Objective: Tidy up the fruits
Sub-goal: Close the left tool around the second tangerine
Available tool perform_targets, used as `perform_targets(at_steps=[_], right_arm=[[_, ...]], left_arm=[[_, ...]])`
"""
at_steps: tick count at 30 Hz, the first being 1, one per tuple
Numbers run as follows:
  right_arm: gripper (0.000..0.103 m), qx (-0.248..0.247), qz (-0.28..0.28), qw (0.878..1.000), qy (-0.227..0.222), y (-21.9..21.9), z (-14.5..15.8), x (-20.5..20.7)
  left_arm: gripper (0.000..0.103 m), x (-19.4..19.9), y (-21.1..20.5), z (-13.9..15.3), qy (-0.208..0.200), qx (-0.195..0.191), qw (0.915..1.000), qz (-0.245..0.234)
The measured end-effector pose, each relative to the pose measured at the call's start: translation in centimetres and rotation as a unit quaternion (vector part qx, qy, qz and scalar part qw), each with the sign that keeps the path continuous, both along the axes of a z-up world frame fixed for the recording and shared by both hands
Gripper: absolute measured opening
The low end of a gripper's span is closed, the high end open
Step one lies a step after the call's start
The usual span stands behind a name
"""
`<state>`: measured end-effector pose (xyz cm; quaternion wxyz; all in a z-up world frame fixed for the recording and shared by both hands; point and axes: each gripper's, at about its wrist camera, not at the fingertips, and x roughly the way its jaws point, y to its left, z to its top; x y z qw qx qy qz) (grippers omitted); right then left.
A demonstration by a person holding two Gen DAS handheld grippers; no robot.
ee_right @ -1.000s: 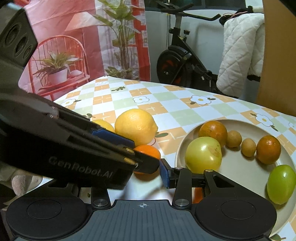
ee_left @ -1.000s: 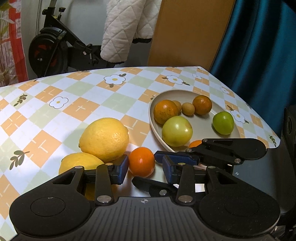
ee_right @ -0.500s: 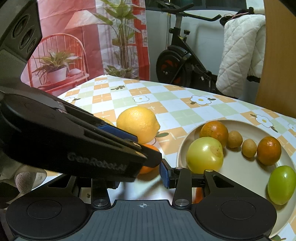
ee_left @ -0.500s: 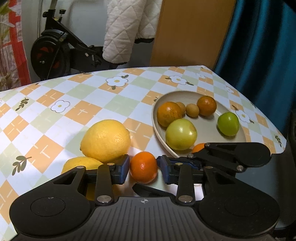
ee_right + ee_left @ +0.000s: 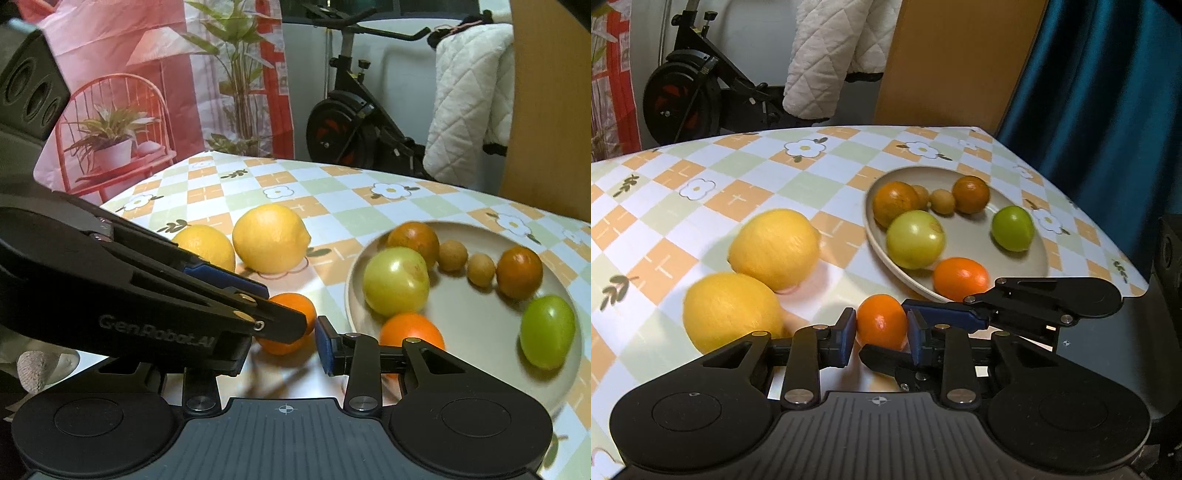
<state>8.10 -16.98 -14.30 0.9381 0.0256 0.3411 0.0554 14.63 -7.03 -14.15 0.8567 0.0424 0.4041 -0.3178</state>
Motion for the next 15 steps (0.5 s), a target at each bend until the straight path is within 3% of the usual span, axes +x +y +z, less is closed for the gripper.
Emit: perform_targets(at_steps=[15], right_arm=[[0.032,-0.006,0.000,1.000,-0.022,-0.2,1.2,-2.6]], left_arm=[[0.030,-2.5,-0.5,1.2,-0.014,-0.015,0.9998,-0.001]])
